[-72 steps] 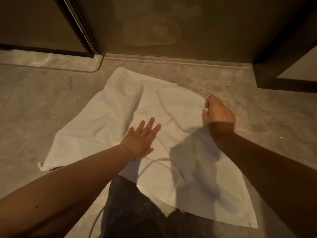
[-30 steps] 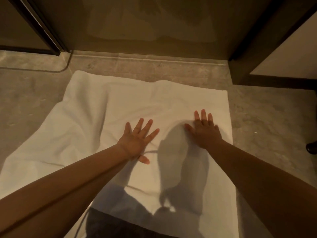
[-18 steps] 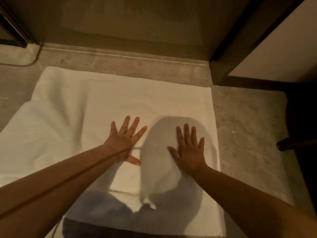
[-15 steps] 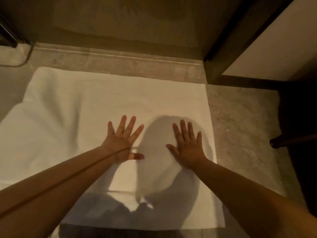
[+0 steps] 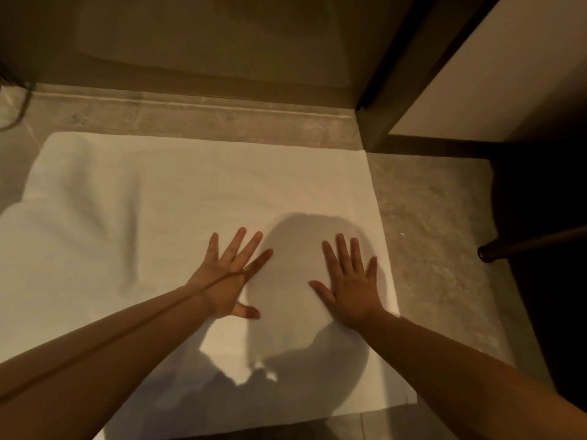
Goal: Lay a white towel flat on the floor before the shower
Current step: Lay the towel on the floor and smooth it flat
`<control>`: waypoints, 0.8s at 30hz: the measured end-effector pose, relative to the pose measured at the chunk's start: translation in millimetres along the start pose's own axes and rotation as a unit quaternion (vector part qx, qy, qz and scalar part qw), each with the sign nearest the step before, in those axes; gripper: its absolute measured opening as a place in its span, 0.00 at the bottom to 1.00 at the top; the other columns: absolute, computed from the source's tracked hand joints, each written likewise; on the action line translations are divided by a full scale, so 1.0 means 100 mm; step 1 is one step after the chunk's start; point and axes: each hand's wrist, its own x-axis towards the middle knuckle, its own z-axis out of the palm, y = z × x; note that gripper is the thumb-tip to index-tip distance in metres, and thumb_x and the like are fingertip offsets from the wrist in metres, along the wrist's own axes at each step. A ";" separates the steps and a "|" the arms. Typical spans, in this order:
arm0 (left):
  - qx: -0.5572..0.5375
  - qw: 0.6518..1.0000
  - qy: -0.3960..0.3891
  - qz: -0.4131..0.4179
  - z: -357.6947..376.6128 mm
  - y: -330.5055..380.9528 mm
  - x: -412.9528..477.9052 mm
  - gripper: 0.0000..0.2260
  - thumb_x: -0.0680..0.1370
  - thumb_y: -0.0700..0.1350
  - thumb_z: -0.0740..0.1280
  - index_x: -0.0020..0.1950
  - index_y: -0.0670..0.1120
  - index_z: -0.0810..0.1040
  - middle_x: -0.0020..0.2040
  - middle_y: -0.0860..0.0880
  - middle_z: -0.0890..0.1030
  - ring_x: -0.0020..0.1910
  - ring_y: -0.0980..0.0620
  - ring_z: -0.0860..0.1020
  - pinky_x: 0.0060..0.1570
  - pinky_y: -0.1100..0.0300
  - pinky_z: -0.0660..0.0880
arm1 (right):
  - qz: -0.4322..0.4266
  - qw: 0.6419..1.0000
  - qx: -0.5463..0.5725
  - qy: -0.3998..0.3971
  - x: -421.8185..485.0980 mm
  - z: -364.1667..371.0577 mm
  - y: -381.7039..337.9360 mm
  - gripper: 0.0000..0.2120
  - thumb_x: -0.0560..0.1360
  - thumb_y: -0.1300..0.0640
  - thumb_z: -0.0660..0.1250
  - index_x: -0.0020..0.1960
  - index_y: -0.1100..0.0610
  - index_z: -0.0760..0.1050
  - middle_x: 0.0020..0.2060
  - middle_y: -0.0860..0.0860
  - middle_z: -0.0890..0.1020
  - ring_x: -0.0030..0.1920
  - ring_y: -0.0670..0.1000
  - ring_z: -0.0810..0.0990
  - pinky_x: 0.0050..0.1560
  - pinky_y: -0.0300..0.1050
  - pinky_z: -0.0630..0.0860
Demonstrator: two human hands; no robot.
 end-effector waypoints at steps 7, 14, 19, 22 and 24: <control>0.013 1.000 0.011 -0.003 0.06 0.04 -0.13 0.47 0.67 0.76 0.45 0.68 0.49 0.22 0.72 0.44 0.26 0.70 0.39 0.27 0.67 0.35 0.35 | 0.083 0.996 -0.012 -0.014 -0.25 0.02 0.26 0.37 0.72 0.29 0.34 0.72 0.46 0.25 0.73 0.51 0.28 0.71 0.55 0.25 0.71 0.65 0.35; 0.045 0.995 0.070 -0.062 -0.07 -0.18 -0.49 0.37 0.74 0.67 0.46 0.75 0.45 0.58 0.75 0.42 0.60 0.73 0.39 0.59 0.65 0.36 0.62 | -0.042 0.999 0.021 0.018 0.02 -0.15 -0.43 0.38 0.74 0.31 0.39 0.72 0.51 0.25 0.74 0.52 0.30 0.72 0.54 0.27 0.73 0.56 0.33; 0.031 0.978 0.100 -0.180 -0.03 -0.71 -0.63 0.33 0.77 0.63 0.39 0.74 0.45 0.30 0.75 0.44 0.32 0.73 0.40 0.33 0.69 0.39 0.34 | -0.103 0.994 0.032 0.033 0.39 -0.23 -1.35 0.38 0.76 0.33 0.44 0.75 0.52 0.32 0.76 0.53 0.36 0.75 0.56 0.33 0.73 0.55 0.38; 0.026 0.963 0.114 -0.241 -0.05 -1.05 -0.82 0.31 0.80 0.59 0.43 0.75 0.45 0.33 0.76 0.43 0.35 0.74 0.40 0.34 0.69 0.39 0.36 | -0.162 0.986 0.009 0.041 0.56 -0.28 -1.84 0.38 0.76 0.34 0.50 0.77 0.52 0.40 0.77 0.55 0.42 0.76 0.57 0.39 0.73 0.57 0.43; 0.020 0.954 0.107 -0.281 -0.05 -1.25 -0.97 0.31 0.80 0.58 0.44 0.75 0.45 0.35 0.77 0.42 0.37 0.74 0.40 0.35 0.70 0.38 0.39 | -0.191 0.981 -0.001 0.035 0.66 -0.30 -2.11 0.38 0.76 0.35 0.52 0.77 0.52 0.42 0.77 0.55 0.44 0.76 0.57 0.41 0.73 0.57 0.46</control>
